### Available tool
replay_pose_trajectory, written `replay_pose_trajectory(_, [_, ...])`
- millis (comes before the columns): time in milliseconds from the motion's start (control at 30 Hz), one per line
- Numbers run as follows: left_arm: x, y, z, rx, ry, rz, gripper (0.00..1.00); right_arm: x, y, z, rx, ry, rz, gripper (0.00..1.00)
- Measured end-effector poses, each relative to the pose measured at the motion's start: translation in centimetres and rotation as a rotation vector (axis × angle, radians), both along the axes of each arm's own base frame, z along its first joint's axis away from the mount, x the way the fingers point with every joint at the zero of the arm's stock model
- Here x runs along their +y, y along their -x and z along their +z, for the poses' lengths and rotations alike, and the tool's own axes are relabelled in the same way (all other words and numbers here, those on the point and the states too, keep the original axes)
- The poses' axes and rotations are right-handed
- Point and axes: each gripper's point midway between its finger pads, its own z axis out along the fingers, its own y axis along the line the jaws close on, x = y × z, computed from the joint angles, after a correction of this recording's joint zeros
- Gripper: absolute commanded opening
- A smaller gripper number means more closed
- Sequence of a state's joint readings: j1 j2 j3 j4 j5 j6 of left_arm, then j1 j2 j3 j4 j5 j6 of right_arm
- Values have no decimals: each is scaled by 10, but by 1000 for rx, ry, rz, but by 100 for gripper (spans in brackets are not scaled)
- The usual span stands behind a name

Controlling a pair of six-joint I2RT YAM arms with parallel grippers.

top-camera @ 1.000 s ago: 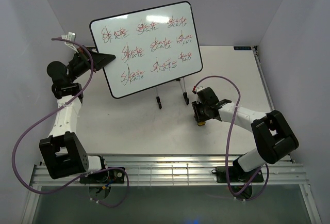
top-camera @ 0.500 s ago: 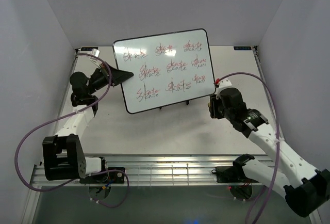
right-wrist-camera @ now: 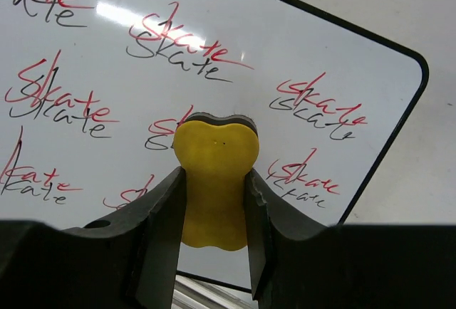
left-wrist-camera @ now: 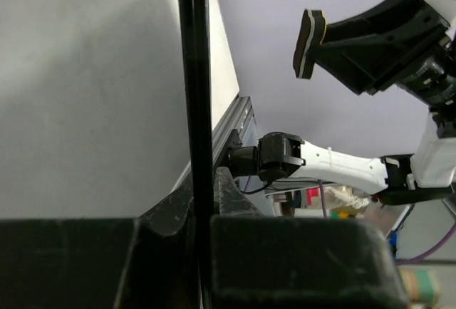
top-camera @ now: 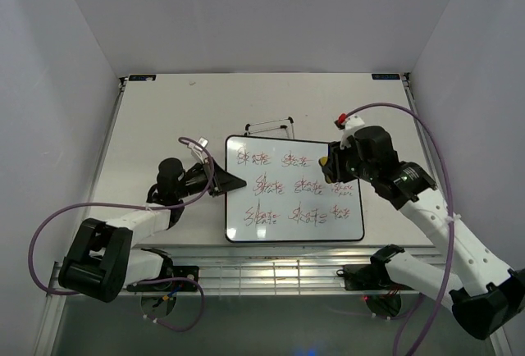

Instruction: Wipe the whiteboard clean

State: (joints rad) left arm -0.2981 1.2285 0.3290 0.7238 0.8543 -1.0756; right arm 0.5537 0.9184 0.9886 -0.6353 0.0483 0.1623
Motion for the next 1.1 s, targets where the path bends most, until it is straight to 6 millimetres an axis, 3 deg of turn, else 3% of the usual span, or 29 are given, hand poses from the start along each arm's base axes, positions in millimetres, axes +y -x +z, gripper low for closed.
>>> replay_pose_trajectory(100, [4, 5, -17, 77, -7, 31, 0, 19, 0, -20, 74, 11, 66, 26])
replay_pose_trajectory(200, [7, 9, -22, 102, -1, 51, 0, 43, 4, -33, 119, 29, 145, 26])
replay_pose_trajectory(367, [11, 17, -31, 142, 5, 71, 0, 103, 9, -40, 146, 57, 297, 26])
replay_pose_trajectory(600, [16, 29, -49, 215, -6, 83, 0, 183, 0, -47, 153, 81, 419, 27])
replay_pose_trajectory(867, [18, 40, -62, 286, -19, 79, 0, 239, -17, -54, 155, 93, 470, 27])
replay_pose_trajectory(1100, [20, 46, -68, 318, -23, 78, 0, 255, -7, -82, 204, 129, 508, 29])
